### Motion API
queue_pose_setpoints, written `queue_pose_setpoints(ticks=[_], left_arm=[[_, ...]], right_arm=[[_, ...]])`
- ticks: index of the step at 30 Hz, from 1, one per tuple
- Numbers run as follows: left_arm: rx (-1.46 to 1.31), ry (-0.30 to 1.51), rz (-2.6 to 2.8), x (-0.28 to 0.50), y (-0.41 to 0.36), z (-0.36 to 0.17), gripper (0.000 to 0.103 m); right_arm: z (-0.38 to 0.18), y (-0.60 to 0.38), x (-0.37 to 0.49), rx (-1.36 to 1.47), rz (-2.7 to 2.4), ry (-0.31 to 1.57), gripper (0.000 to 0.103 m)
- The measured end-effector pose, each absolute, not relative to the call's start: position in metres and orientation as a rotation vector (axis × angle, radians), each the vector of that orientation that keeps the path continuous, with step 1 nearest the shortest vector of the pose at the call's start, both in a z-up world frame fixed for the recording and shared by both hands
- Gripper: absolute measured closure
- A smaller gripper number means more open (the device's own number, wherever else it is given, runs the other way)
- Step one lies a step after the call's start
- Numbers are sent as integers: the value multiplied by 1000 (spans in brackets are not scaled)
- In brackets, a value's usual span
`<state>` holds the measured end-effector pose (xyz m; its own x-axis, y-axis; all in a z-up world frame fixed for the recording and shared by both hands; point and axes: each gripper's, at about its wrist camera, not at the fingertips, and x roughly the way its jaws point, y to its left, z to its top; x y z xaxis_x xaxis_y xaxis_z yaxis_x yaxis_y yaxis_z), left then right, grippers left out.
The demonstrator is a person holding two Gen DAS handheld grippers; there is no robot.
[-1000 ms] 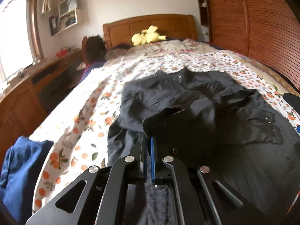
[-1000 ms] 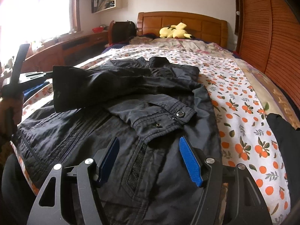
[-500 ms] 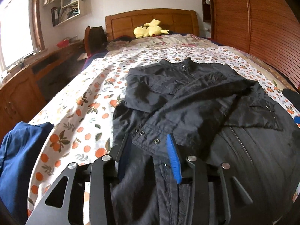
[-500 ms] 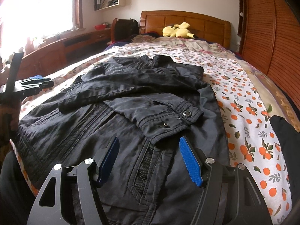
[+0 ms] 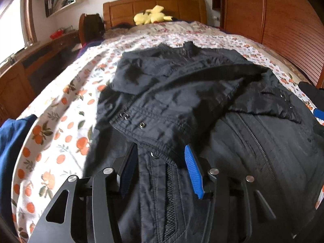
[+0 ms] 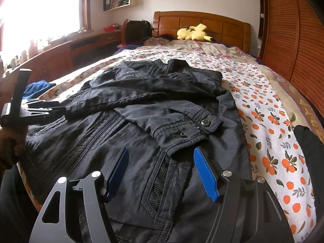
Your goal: Fold large clothes
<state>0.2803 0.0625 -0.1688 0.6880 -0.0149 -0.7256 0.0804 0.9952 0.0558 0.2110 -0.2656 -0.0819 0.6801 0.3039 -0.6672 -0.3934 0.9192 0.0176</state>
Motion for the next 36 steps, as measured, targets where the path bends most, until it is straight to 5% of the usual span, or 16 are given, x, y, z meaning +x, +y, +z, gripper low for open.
queue_pose_setpoints(ticks=[6,8,10,11,27,32,34,36], left_arm=[[97,844,-69,288,55,-176,52],[95,855,-80,292,53,-178,63],[91,861,-79,294,54,-178,91],[80,861,-95,293,54,-178,94],[54,702,-156,217,38,-124,98],[66,683,-123,210,42,-121,85],[60,668,-111,205,46,-118,50],[53,643,-95,198,51,-115,31]], right_arm=[[-82,-265,211,-133,394,723,39],[-82,-264,211,-132,396,721,39],[-81,-263,210,-133,398,719,39],[-81,-264,210,-133,398,719,39],[-80,-268,209,-132,400,715,39],[-81,-267,210,-135,399,719,39],[-81,-267,210,-137,400,719,39],[-81,-267,211,-137,401,721,39]])
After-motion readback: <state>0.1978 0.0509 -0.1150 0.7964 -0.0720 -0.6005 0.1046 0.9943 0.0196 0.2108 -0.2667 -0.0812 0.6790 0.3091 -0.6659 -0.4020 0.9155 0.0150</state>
